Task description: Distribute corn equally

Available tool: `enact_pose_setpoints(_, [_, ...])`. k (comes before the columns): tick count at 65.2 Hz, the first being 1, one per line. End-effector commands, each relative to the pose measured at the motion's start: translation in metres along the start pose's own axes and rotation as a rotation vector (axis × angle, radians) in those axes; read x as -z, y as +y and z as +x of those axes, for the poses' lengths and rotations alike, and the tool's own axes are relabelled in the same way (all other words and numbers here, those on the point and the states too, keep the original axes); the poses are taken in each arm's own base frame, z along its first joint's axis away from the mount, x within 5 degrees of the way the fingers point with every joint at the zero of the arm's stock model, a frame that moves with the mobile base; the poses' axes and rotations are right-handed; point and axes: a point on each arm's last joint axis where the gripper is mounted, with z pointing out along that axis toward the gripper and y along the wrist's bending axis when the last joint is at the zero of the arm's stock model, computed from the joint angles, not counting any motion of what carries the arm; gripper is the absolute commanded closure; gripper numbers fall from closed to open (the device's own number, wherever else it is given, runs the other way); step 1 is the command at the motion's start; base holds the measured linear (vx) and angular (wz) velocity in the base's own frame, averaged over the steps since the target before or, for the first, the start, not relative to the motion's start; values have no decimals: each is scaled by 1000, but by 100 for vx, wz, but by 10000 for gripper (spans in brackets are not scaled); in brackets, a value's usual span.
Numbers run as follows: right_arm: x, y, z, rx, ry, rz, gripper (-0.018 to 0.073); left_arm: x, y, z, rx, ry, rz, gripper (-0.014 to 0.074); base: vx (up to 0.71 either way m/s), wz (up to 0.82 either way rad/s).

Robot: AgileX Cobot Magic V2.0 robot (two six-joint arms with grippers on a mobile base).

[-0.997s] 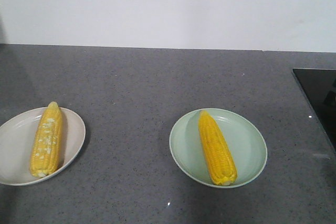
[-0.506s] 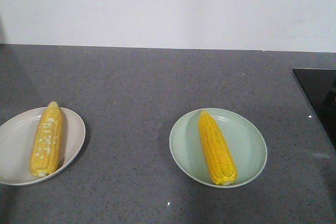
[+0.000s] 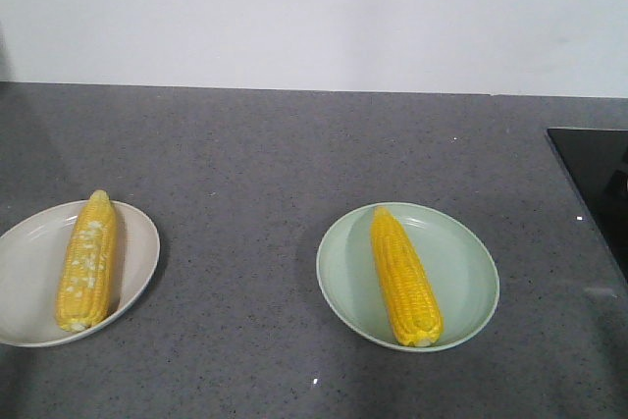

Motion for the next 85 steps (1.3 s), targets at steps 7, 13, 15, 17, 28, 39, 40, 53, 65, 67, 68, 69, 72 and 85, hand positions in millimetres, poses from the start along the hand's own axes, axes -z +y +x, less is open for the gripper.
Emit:
enact_pose_setpoints(7, [0, 0, -5, 1, -77, 7, 570, 1, 0, -3, 0, -79, 0, 603, 0, 0])
enact_pose_setpoints(13, [0, 0, -5, 1, -77, 7, 570, 1, 0, -3, 0, -79, 0, 603, 0, 0])
enact_pose_setpoints(15, [0, 0, -5, 1, -77, 7, 570, 1, 0, -3, 0, -79, 0, 603, 0, 0])
enact_pose_setpoints(17, [0, 0, -5, 1, -77, 7, 570, 1, 0, -3, 0, -79, 0, 603, 0, 0])
enact_pose_setpoints(28, [0, 0, -5, 1, -77, 7, 570, 1, 0, -3, 0, -79, 0, 603, 0, 0])
enact_pose_setpoints(39, [0, 0, -5, 3, -77, 6, 570, 1, 0, -3, 0, -79, 0, 603, 0, 0])
enact_pose_setpoints(40, [0, 0, -5, 3, -77, 6, 570, 1, 0, -3, 0, -79, 0, 603, 0, 0])
enact_pose_setpoints(53, [0, 0, -5, 3, -77, 6, 570, 1, 0, -3, 0, -79, 0, 603, 0, 0])
enact_pose_setpoints(65, [0, 0, -4, 3, -76, 6, 570, 1, 0, -3, 0, -79, 0, 603, 0, 0])
enact_pose_setpoints(67, [0, 0, -4, 3, -76, 6, 570, 1, 0, -3, 0, -79, 0, 603, 0, 0])
enact_pose_setpoints(68, [0, 0, -4, 3, -76, 6, 570, 1, 0, -3, 0, -79, 0, 603, 0, 0])
enact_pose_setpoints(69, [0, 0, -4, 3, -76, 6, 570, 1, 0, -3, 0, -79, 0, 603, 0, 0])
enact_pose_setpoints(72, [0, 0, -4, 3, -76, 6, 570, 1, 0, -3, 0, -79, 0, 603, 0, 0])
enact_pose_setpoints(85, [0, 0, -4, 3, -76, 6, 570, 1, 0, -3, 0, -79, 0, 603, 0, 0])
